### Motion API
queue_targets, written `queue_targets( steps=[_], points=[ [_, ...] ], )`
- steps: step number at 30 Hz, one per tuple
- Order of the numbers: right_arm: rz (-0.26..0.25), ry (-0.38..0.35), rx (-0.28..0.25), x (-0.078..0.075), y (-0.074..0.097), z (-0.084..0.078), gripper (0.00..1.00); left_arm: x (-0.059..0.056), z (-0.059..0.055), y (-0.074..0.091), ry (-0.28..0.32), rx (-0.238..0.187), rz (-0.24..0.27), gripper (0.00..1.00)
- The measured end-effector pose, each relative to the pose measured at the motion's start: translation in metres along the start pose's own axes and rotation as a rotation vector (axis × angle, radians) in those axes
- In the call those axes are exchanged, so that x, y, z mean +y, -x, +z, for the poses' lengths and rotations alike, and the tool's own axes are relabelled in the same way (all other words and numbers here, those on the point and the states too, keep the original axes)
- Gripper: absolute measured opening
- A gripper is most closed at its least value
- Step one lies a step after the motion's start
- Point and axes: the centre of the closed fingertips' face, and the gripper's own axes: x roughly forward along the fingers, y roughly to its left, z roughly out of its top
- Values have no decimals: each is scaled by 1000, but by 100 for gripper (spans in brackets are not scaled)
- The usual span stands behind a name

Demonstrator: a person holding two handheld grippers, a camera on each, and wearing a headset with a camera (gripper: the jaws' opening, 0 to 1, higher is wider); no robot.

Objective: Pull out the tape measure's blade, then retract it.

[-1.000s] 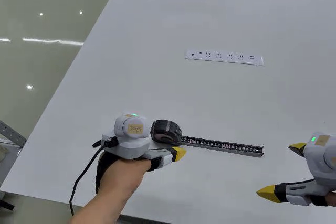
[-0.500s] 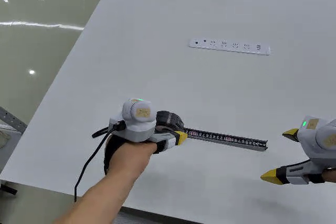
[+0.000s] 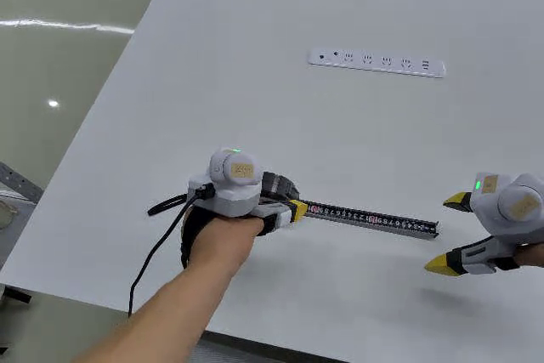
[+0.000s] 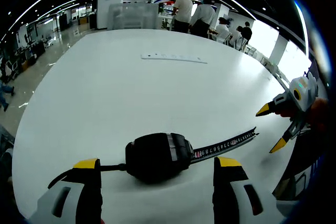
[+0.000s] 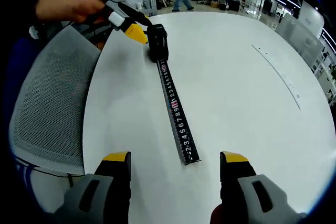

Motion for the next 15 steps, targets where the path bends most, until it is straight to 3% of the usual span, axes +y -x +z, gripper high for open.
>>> queue_targets(
  steps=[15],
  points=[
    [76, 108, 46, -10, -19, -10, 48, 1, -1, -21, 45, 19, 8, 79]
  ],
)
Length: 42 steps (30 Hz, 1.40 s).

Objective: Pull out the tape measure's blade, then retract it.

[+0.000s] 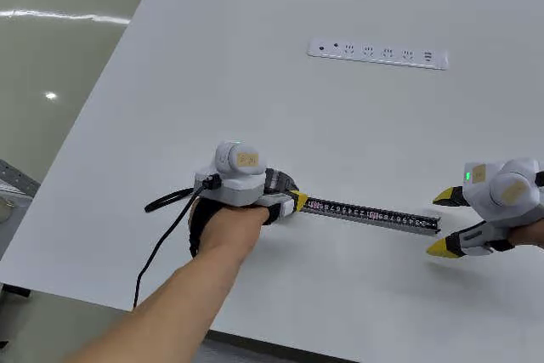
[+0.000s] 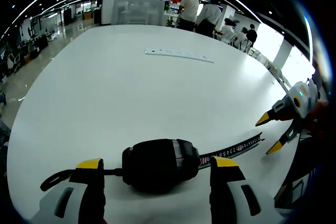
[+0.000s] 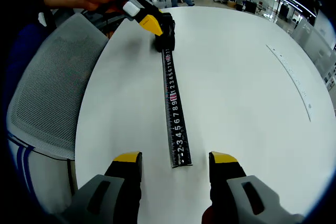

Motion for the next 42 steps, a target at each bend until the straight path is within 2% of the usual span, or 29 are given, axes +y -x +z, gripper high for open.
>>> queue_targets(
  steps=[5, 10, 16, 21, 31, 42],
  points=[
    [16, 32, 0, -2, -3, -3, 39, 1, 1, -5, -1, 4, 5, 77],
    [23, 49, 11, -3, -4, -6, 35, 1, 2, -6, -4, 1, 11, 76],
    [29, 116, 33, -3, -9, -11, 27, 3, 1, -9, -8, -12, 28, 73],
    [35, 142, 45, -3, -10, -14, 23, 2, -1, -11, -15, -18, 28, 71],
    [36, 150, 35, -6, -11, -13, 14, 1, 1, -12, -16, -35, 32, 70],
    [35, 143, 35, -7, -11, -13, 13, -2, -2, -12, -11, -62, 40, 67]
  ],
)
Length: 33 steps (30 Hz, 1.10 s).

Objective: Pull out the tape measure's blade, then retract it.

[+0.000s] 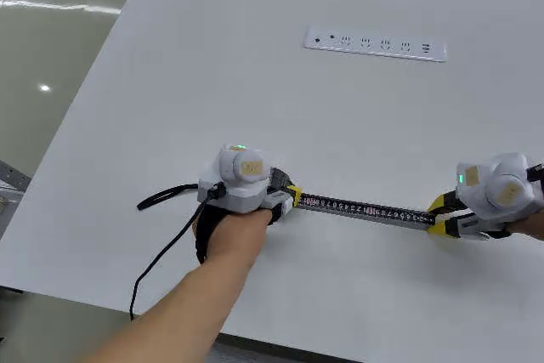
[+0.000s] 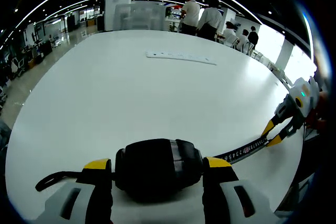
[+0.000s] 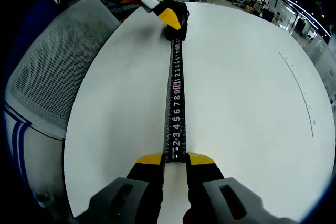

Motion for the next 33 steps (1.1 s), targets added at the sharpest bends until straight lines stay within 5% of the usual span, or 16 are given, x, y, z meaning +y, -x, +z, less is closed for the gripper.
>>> queue_targets(
  steps=[23, 33],
  points=[
    [2, 0, 1, 0, 0, 1, 12, 0, 1, -1, -15, -53, 5, 61],
    [9, 1, -17, -1, -5, 14, 12, 0, 1, 0, -23, -59, -6, 60]
  ],
)
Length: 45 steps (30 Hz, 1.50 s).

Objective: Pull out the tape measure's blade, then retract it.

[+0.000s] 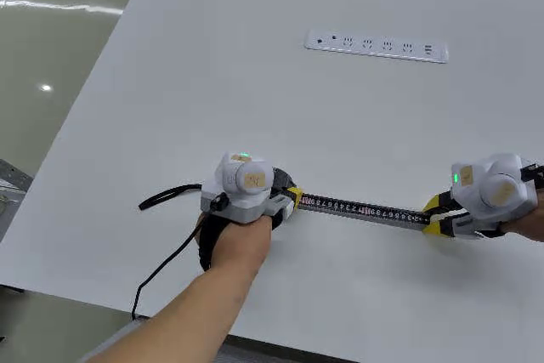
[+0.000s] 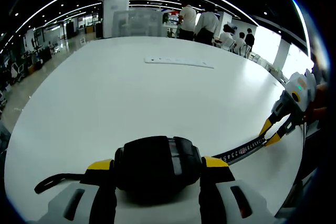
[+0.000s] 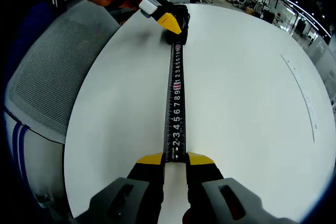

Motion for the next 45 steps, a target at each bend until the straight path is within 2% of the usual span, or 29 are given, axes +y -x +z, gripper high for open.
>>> queue_targets(
  steps=[27, 40, 45],
  points=[
    [24, -3, -30, -4, -15, 26, 12, 0, 0, 2, 4, -24, -36, 59],
    [37, -4, -72, -4, -29, 58, 12, 0, 0, 2, 7, -24, -51, 59],
    [42, 1, -81, -6, -35, 63, 12, 1, 0, 2, 12, -24, -54, 59]
  ],
)
